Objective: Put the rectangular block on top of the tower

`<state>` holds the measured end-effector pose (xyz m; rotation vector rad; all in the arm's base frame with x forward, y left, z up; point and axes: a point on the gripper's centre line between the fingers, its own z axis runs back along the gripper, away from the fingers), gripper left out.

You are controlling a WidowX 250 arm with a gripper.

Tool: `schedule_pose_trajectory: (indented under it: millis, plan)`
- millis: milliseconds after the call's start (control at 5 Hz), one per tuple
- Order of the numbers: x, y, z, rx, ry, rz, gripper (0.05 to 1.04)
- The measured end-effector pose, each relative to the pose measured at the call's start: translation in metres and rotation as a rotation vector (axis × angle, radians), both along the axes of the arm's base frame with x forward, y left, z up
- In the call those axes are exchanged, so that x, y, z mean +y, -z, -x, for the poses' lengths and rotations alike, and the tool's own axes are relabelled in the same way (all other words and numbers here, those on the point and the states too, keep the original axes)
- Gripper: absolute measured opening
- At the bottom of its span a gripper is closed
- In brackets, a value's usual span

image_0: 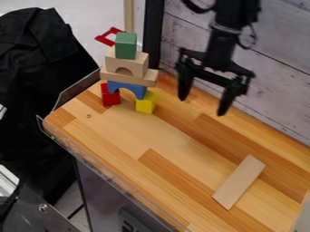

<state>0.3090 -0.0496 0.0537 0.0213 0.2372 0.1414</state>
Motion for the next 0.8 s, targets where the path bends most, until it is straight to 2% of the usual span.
schedule_pose_trajectory:
  millis: [400, 600, 800]
  plan:
    - [-0.021, 0.011, 0.003, -0.01, 0.055, 0.035, 0.999]
    - [-0.028, 0.017, 0.007, 0.0, 0.049, 0.063, 0.999]
    - [-0.036, 0.028, 0.011, 0.035, 0.054, 0.089, 0.999]
